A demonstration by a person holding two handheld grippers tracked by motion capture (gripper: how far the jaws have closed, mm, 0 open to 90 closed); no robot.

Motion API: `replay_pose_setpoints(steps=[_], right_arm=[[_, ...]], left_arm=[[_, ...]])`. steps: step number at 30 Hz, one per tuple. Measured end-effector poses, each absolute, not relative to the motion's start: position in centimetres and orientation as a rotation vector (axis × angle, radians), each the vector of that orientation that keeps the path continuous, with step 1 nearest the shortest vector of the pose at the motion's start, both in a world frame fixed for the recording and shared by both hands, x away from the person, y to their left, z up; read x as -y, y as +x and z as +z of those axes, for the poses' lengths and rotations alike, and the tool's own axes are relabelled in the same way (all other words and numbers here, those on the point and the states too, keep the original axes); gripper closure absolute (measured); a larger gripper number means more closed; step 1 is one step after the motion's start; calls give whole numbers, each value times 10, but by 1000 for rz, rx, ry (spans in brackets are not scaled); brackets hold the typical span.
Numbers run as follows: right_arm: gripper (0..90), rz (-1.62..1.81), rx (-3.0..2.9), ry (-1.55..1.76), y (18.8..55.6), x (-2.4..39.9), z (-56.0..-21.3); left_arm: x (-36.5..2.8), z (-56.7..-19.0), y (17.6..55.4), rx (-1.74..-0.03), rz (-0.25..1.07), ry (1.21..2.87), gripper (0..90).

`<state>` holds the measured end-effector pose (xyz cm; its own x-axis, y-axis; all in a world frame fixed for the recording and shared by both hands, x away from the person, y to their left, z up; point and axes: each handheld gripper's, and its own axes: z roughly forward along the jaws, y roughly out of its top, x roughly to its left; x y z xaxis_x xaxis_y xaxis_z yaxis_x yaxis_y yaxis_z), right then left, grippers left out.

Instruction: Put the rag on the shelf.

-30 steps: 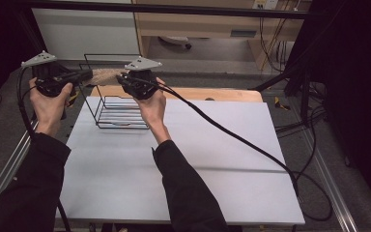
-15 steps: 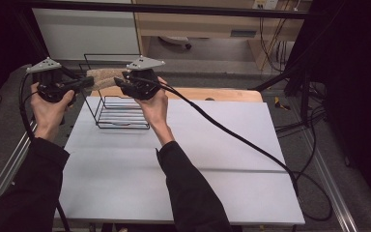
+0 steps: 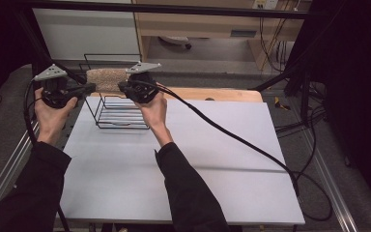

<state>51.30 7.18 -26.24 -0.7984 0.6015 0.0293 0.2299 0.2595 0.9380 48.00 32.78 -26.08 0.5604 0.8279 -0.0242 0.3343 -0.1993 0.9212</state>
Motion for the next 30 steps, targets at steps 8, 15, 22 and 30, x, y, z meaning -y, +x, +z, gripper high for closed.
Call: replay_pose_setpoints(steps=[8,15,22,30], right_arm=[[839,1528,-2182,801,523,-71,-271],[783,1563,-2183,777,515,-64,-267],[677,1587,-2192,765,503,-51,-264],[527,1618,-2212,790,490,-28,-266]], left_arm=[[-325,-268,488,-981,626,1780,884],[-324,-266,481,-973,632,1784,822],[-322,-268,471,-957,634,1806,688],[-317,-282,457,-958,641,1846,502]])
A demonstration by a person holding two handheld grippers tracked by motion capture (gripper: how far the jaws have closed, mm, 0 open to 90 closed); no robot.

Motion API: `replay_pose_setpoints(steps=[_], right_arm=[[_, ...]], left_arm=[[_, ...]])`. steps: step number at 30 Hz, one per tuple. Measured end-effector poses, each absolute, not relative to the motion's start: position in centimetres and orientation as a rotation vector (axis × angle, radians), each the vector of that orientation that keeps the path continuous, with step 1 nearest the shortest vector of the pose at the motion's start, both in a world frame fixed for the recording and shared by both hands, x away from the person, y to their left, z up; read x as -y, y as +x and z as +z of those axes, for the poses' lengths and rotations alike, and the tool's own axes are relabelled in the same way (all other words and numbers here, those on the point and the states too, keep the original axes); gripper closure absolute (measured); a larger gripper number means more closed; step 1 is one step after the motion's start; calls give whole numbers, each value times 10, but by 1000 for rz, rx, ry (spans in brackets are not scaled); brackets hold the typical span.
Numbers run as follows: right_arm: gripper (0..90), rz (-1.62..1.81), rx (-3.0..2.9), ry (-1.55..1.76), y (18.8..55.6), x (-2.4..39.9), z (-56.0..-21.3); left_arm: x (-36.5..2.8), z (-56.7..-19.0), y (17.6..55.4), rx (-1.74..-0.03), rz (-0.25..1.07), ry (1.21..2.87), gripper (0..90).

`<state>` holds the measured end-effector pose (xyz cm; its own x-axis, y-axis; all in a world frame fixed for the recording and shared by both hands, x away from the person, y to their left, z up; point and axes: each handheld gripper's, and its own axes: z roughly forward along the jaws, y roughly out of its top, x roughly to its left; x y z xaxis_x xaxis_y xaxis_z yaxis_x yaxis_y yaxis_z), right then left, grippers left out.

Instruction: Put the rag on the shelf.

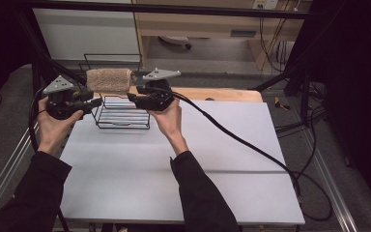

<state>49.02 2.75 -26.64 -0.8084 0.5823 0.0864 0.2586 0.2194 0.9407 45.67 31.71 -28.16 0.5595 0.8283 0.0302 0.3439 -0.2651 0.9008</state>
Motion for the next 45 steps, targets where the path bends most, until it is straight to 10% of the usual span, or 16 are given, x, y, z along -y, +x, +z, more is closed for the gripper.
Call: replay_pose_setpoints(steps=[18,45], right_arm=[[127,1572,-2237,885,469,53,-292],[6,1482,-2259,1103,432,196,-367]], left_arm=[[-305,-327,433,-981,565,1909,213],[-283,-390,403,-984,496,1957,54]])
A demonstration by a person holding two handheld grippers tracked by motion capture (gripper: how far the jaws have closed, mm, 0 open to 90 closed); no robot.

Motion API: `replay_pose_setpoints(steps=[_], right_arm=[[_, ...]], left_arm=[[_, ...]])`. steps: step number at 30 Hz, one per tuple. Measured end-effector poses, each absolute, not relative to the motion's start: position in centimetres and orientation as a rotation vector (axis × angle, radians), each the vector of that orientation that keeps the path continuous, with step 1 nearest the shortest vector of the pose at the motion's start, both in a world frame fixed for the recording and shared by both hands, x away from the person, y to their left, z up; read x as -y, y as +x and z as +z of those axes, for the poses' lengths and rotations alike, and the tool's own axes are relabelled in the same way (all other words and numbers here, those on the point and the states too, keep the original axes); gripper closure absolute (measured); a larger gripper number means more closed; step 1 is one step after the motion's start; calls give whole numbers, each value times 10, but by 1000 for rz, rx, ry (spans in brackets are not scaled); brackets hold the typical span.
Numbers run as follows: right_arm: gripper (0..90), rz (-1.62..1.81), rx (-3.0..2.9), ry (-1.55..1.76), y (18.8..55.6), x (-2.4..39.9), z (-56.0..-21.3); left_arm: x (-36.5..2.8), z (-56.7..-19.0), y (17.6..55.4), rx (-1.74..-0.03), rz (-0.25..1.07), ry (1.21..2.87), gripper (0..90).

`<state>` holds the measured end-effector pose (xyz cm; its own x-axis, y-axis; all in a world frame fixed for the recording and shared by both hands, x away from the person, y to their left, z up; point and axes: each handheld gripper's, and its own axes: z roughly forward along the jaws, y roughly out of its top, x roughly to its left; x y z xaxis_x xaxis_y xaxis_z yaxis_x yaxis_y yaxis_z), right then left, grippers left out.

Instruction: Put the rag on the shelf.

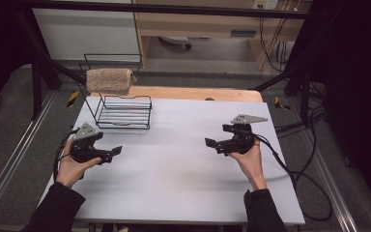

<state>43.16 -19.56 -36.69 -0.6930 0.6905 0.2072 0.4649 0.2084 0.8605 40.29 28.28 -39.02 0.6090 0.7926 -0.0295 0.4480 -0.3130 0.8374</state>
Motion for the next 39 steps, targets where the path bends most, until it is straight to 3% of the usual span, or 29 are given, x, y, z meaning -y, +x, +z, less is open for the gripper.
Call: replay_pose_setpoints(steps=[18,27,39], right_arm=[[5,1418,-2321,1172,394,251,-426],[5,1414,-2306,1214,379,276,-441],[5,1396,-2316,1218,374,279,-445]], left_arm=[[-284,-425,382,-959,486,1992,55],[-284,-433,378,-951,490,2006,55],[-282,-437,375,-937,492,2024,54]])
